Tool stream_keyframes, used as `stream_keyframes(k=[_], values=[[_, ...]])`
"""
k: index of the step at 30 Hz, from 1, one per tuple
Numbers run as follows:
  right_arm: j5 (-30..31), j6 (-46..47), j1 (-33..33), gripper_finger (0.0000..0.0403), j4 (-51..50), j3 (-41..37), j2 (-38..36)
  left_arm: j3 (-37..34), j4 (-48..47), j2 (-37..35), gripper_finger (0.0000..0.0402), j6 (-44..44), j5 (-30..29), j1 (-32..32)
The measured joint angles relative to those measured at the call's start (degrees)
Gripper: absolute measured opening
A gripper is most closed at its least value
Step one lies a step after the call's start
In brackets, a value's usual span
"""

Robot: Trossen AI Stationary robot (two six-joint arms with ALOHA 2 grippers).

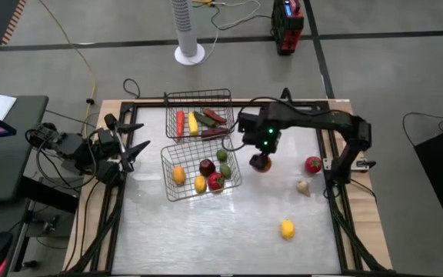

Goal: Sort produce into baskets
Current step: Put the orange into the brown wire basket

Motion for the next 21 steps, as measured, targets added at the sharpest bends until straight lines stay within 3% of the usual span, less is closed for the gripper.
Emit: stream_keyframes(k=[3, 11, 14, 21], values=[[0.17, 1.86, 2.99, 0.0338, 3.57, 5.19, -0.12, 0.0, 0.0, 0.0, 0.0272, -0.02, 0.0, 0.02], [3.6, 7.07, 9.26, 0.0342, 31.63, 8.27, 0.44, 0.0, 1.31, -0.02, 0.0272, 0.26, -0.04, 0.02], [8.14, 7.28, 9.59, 0.035, 33.49, 8.21, 0.66, 0.0, 1.31, -0.02, 0.0272, 0.26, -0.02, 0.0], [8.22, 7.43, 10.27, 0.0389, 36.84, 8.02, 0.66, 0.0, 1.29, -0.02, 0.0272, 0.48, -0.03, 0.01]])
